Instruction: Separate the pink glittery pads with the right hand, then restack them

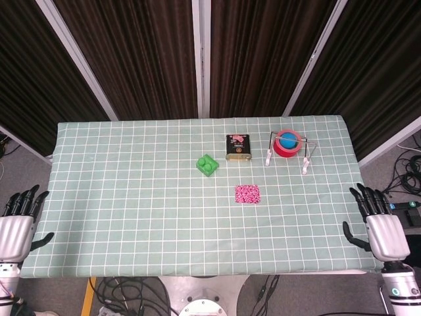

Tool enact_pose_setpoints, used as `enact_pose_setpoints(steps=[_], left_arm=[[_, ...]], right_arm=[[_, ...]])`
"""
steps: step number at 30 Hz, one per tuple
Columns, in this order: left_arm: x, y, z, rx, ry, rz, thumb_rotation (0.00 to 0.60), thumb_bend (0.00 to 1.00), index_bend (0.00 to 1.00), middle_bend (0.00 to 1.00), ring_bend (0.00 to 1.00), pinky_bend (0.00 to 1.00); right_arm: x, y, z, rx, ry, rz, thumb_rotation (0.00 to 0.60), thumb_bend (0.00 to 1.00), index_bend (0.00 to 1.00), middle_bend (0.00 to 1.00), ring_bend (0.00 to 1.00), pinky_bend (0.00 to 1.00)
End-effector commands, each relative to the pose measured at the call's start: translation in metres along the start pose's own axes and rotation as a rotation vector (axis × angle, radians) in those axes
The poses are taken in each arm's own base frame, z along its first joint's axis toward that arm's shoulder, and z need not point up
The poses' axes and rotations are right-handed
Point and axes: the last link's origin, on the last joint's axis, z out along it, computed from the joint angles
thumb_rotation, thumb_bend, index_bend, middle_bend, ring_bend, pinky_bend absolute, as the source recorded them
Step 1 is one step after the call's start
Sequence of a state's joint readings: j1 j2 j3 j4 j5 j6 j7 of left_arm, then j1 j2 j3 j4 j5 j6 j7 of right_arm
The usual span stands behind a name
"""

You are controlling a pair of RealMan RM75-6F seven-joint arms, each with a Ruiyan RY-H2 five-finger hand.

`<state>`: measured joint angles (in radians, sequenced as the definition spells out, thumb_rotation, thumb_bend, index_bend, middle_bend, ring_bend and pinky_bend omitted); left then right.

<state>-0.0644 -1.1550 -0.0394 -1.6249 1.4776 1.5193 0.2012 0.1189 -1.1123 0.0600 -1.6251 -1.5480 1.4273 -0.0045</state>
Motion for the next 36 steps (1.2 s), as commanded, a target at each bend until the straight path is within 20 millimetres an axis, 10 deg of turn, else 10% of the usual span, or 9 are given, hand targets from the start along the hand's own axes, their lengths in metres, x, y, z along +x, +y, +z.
enact_pose_setpoints(steps=[1, 14, 36], left_arm=[[0.000, 0.000, 0.000, -0.002, -0.006, -0.003, 0.600, 0.03, 0.18, 0.15, 0.12, 0.13], [0.001, 0.002, -0.003, 0.005, -0.026, -0.004, 0.600, 0.03, 0.18, 0.15, 0.12, 0.13], [0.000, 0.000, -0.004, 0.009, -0.039, -0.018, 0.600, 0.03, 0.18, 0.15, 0.12, 0.13]], right_arm=[[-0.017, -0.019, 0.026, 0.052, -0.049, 0.006, 0.387, 0.50, 0.18, 0.00, 0.00, 0.00], [-0.076, -0.087, 0.116, 0.175, -0.282, 0.036, 0.108, 0.62, 0.27, 0.00, 0.00, 0.00], [-0.165, -0.143, 0.182, 0.199, -0.475, -0.006, 0.087, 0.62, 0.28, 0.00, 0.00, 0.00]])
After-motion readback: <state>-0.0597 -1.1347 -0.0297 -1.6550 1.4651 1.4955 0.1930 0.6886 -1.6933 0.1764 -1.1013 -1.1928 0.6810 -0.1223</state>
